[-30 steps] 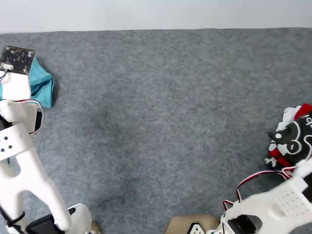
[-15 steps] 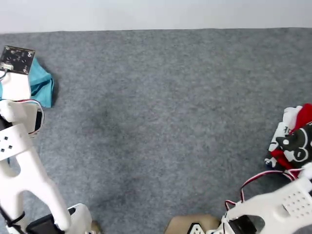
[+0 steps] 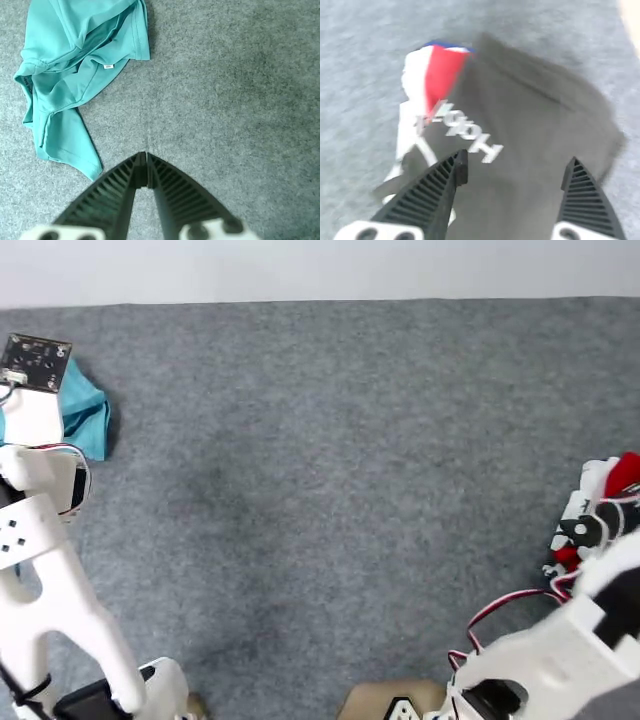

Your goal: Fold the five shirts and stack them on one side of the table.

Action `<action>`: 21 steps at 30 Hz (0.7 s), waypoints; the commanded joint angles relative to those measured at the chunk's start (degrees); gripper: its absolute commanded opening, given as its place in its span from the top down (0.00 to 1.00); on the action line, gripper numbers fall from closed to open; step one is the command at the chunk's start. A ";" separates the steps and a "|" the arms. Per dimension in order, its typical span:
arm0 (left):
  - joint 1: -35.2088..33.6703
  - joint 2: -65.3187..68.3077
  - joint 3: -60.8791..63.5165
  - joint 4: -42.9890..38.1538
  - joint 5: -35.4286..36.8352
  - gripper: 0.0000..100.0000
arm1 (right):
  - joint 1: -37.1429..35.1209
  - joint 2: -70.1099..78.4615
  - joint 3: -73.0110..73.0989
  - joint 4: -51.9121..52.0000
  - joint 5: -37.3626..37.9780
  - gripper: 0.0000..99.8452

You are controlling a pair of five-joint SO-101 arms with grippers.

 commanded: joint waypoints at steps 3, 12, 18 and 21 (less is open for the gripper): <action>-0.18 -1.85 -0.13 0.62 0.00 0.99 | -4.70 -3.38 -0.26 5.58 -0.79 0.74; -0.18 -1.85 -0.13 0.62 0.00 0.99 | -5.67 -0.48 1.76 12.79 -0.88 0.98; -0.18 -1.85 -0.13 0.62 0.00 0.99 | -7.52 8.04 5.80 11.38 -0.97 0.99; -0.18 -1.85 -0.13 0.62 0.00 0.99 | -8.66 11.03 5.71 11.12 -0.97 0.99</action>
